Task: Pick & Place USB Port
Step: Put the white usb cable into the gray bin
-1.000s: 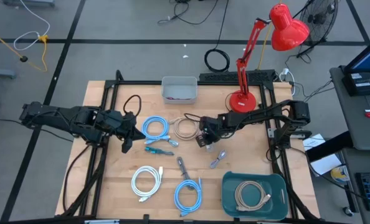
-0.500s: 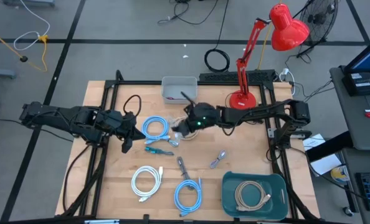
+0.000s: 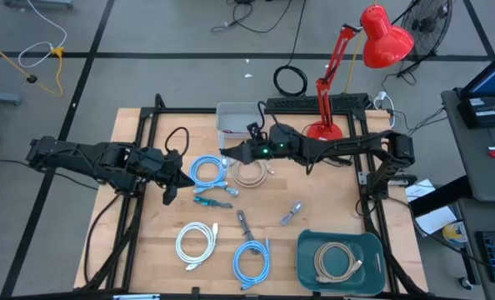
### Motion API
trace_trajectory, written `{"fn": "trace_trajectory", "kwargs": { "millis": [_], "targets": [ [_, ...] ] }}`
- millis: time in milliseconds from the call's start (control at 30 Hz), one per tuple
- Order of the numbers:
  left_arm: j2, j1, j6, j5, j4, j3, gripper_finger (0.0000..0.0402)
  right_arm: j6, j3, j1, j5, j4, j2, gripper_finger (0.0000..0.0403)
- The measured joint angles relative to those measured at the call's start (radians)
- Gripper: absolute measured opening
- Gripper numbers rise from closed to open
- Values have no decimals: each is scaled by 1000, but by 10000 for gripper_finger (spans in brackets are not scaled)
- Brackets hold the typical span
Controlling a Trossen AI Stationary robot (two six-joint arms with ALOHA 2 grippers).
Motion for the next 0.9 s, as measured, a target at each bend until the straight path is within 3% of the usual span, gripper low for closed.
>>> {"fn": "trace_trajectory", "kwargs": {
  "millis": [467, 700, 767, 900],
  "targets": [
    [0, 0, -9, -33, 2, 0, 21, -76, 0, -111, 54, 126, 0, 43],
    [-9, 49, -236, -418, 126, 0, 21, -89, 0, -122, -31, 124, 0, 43],
    [-8, 93, -195, -393, 226, 0, 21, -106, 0, -109, -47, 124, 0, 43],
    [32, 200, -81, -113, 365, 4, 21, -133, 0, -76, -60, 124, 0, 43]
  ]
}}
